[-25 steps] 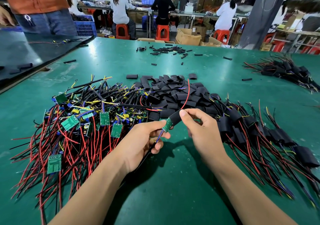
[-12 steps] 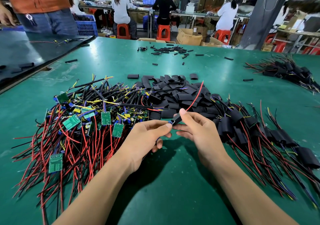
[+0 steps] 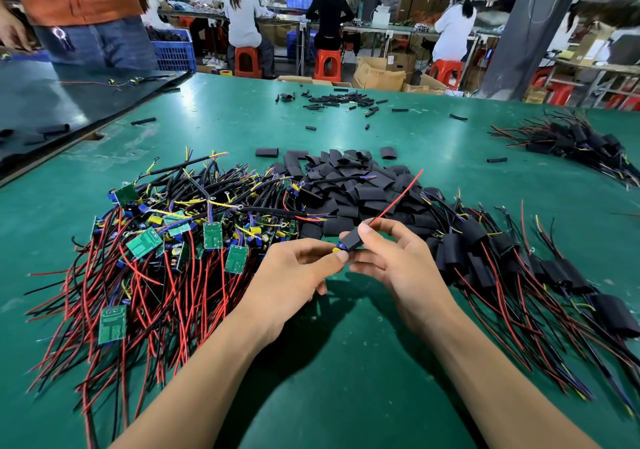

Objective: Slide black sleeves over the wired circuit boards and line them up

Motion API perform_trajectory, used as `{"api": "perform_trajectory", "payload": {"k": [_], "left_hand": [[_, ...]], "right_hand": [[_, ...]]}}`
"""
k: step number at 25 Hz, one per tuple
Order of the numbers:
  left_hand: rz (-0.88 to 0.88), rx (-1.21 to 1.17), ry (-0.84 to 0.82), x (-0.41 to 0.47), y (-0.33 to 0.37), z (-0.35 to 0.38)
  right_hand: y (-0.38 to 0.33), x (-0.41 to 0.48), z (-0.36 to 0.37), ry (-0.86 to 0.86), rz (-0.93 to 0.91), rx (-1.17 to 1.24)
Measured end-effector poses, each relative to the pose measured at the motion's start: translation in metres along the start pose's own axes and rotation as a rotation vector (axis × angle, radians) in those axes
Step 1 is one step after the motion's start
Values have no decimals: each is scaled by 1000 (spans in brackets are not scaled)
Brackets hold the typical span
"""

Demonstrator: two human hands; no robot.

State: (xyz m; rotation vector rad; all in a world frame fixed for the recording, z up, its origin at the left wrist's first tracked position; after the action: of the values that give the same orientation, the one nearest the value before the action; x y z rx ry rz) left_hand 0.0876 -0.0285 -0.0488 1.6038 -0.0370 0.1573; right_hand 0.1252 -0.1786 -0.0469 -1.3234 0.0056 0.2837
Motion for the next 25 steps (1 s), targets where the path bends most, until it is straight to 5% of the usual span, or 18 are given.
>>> {"api": "perform_trajectory", "payload": {"k": [9,25], "left_hand": [[51,55,146,-1,4,-10],[69,17,123,1,3,-8]], "right_hand": [[7,-1,6,-36,12,-42],[3,-2,0,6,-24,-32]]}}
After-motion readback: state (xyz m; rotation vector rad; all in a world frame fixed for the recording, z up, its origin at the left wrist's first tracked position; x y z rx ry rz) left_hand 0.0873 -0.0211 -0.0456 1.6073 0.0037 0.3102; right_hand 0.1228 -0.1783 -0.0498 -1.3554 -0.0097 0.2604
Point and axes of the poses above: each hand's wrist, its own x-axis towards the middle knuckle, its own z-axis out of the palm, y = z × x, the point moved 6 cm from there along x, towards the middle knuckle, and after that the axes turned 9 degrees about z, right-handed, at the moved point
